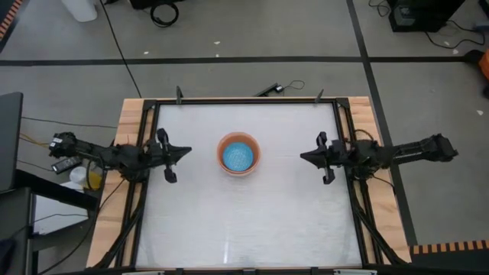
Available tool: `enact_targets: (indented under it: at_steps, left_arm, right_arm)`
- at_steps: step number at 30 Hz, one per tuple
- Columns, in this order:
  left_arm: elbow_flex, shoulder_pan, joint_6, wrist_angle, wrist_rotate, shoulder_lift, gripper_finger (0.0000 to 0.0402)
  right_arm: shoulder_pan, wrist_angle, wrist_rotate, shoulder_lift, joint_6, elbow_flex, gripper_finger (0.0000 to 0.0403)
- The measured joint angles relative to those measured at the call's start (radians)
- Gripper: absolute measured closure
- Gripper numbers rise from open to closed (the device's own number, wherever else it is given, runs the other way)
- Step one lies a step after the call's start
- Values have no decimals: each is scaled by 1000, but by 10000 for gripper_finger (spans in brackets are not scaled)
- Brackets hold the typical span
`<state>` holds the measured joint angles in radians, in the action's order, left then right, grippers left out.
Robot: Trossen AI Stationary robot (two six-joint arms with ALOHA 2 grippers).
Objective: Nest bowls inside each other
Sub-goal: Return to Home Position
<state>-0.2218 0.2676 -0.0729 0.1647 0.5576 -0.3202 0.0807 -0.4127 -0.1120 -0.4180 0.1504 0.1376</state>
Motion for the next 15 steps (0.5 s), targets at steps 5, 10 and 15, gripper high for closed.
enact_targets:
  at_steps: [5,10,15]
  left_arm:
    - [0,-19,18,-20,-50,40,399]
    - [0,-9,32,-27,-74,46,399]
    - [94,-11,-3,172,-74,46,399]
  right_arm:
    - [-27,203,18,126,-12,44,399]
    - [-31,227,45,214,33,-11,398]
    - [-31,204,54,248,58,-59,398]
